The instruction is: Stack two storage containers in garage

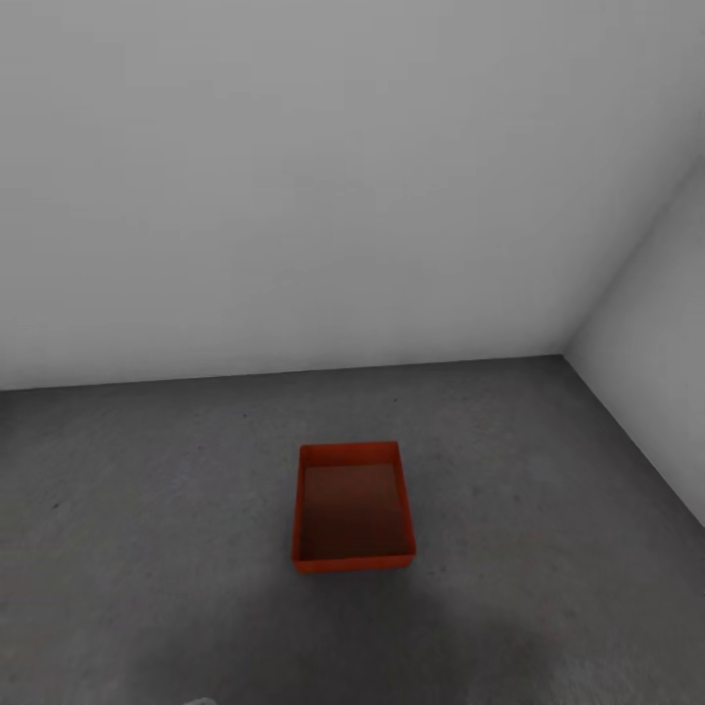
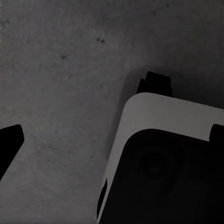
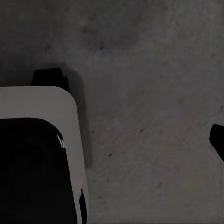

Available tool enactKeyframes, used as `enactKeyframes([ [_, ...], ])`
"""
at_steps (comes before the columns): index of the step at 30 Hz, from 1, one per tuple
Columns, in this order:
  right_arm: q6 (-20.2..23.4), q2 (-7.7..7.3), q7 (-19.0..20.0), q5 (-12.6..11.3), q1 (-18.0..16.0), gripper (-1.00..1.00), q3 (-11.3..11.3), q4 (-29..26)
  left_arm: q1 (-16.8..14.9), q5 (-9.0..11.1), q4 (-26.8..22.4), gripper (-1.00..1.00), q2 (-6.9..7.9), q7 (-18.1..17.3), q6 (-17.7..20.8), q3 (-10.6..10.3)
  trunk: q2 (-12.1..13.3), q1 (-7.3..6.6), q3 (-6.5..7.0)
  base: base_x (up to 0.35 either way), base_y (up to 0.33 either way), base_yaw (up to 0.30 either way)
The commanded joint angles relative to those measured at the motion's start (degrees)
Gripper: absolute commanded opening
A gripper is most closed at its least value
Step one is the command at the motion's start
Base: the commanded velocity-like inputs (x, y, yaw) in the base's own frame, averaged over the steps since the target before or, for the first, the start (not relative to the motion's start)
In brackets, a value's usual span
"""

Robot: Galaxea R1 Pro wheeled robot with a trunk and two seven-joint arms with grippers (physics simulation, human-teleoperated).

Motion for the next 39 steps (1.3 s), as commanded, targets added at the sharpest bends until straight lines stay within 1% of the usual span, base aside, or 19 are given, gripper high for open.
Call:
enactKeyframes([
  [1,-0.38,0.0,-0.06,-0.23,-0.07,1.0,-0.03,0.19,-0.04,0.42,-0.02,1.0,0.01,0.15,0.22,-0.49,-0.02,0.0,-0.03,0.0,0.0,0.0],
  [3,-0.36,0.0,-0.1,-0.25,-0.07,1.0,-0.03,0.19,-0.02,0.43,-0.02,1.0,0.02,0.15,0.22,-0.49,-0.02,0.0,-0.03,0.0,0.0,0.0],
  [39,-0.51,0.08,-0.22,-0.33,-0.07,1.0,-0.03,0.19,-0.06,0.52,-0.05,1.0,0.09,0.24,0.21,-0.49,14.42,-7.91,6.43,0.0,0.0,0.0],
])
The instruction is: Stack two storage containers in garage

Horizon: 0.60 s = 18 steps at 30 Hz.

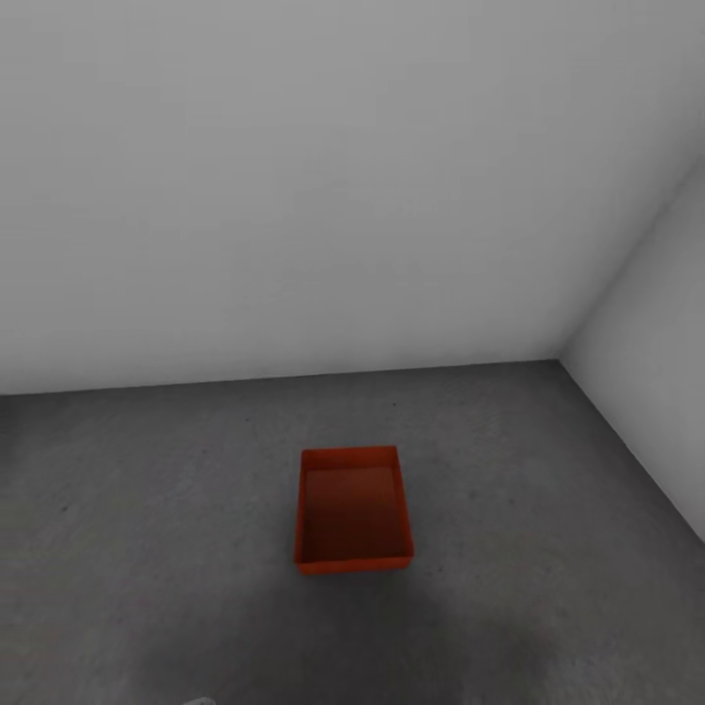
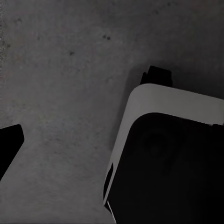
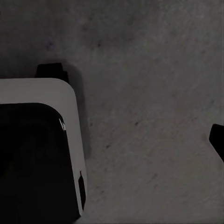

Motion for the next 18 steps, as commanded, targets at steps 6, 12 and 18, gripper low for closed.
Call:
enactKeyframes([
  [6,-0.41,-0.01,-0.04,-0.22,-0.07,1.0,-0.03,0.19,-0.01,0.42,-0.04,1.0,0.02,0.15,0.23,-0.49,1.59,-0.88,0.69,0.0,0.0,0.0],
  [12,-0.33,-0.02,-0.04,-0.21,-0.07,1.0,-0.03,0.19,-0.05,1.21,-0.08,1.0,0.14,0.15,0.19,-0.48,1.59,-0.88,0.69,0.0,0.0,0.0],
  [18,-0.32,-0.02,-0.04,-0.21,-0.07,1.0,-0.03,0.19,-0.03,1.54,-0.08,1.0,0.13,0.15,0.19,-0.49,2.39,-1.32,1.05,0.0,0.0,0.0],
])
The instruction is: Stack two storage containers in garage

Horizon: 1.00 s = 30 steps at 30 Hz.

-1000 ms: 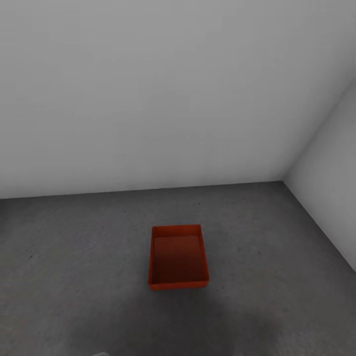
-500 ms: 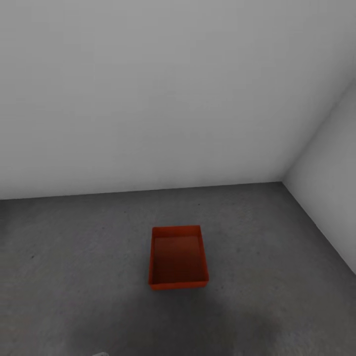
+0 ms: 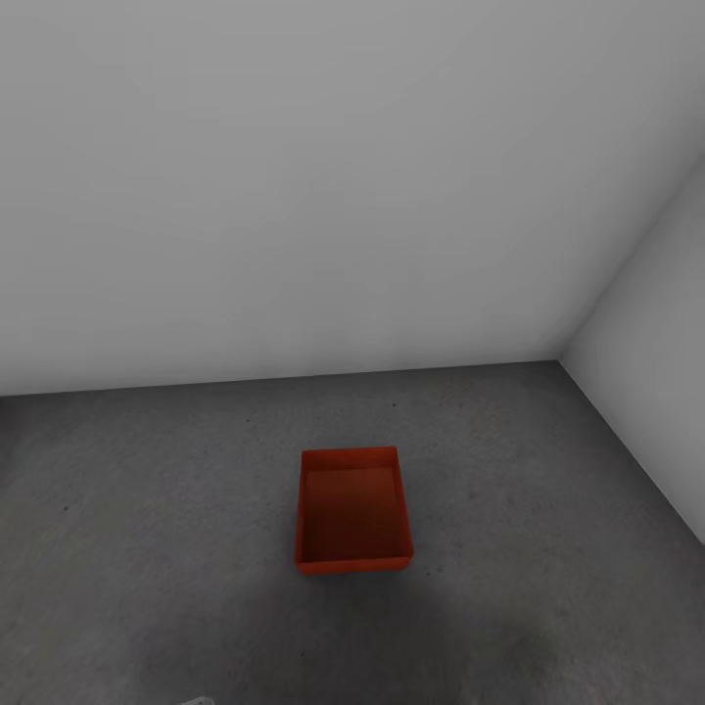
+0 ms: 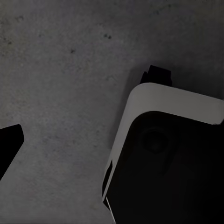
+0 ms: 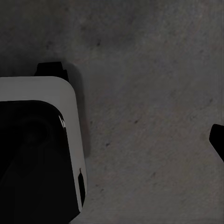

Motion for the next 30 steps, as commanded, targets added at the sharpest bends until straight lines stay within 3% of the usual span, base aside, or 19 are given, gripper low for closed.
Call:
enactKeyframes([
  [1,-0.39,0.0,-0.04,-0.25,-0.07,1.0,-0.03,0.19,0.0,0.43,-0.03,1.0,-0.01,0.16,0.25,-0.49,0.38,-0.22,0.15,0.0,0.0,0.0],
  [30,-0.39,0.0,-0.04,-0.25,-0.07,1.0,-0.03,0.19,0.02,0.45,-0.03,1.0,0.07,0.16,0.21,-0.47,12.02,-6.59,5.35,0.0,0.0,0.0],
])
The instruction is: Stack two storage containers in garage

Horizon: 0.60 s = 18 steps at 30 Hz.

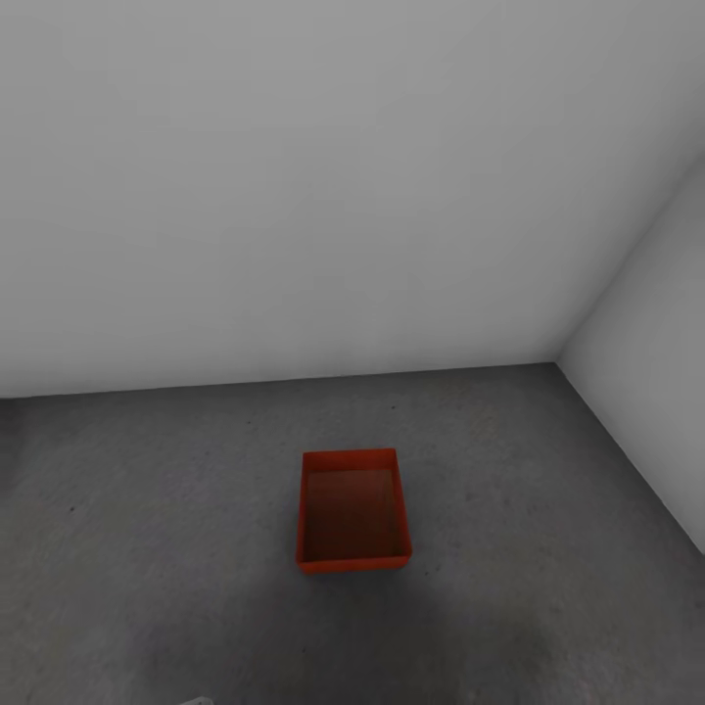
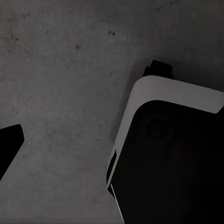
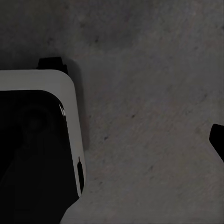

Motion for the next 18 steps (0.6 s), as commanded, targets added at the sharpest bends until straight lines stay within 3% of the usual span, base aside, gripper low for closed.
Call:
enactKeyframes([
  [1,-0.39,0.0,-0.04,-0.25,-0.07,1.0,-0.03,0.19,-0.05,0.42,-0.03,1.0,0.0,0.16,0.25,-0.5,0.37,-0.22,0.14,0.0,0.0,0.0],
  [18,-0.39,0.0,-0.06,-0.25,-0.07,1.0,-0.03,0.19,-0.06,0.42,-0.03,1.0,0.01,0.16,0.26,-0.49,7.19,-3.95,3.19,0.0,0.0,0.0],
])
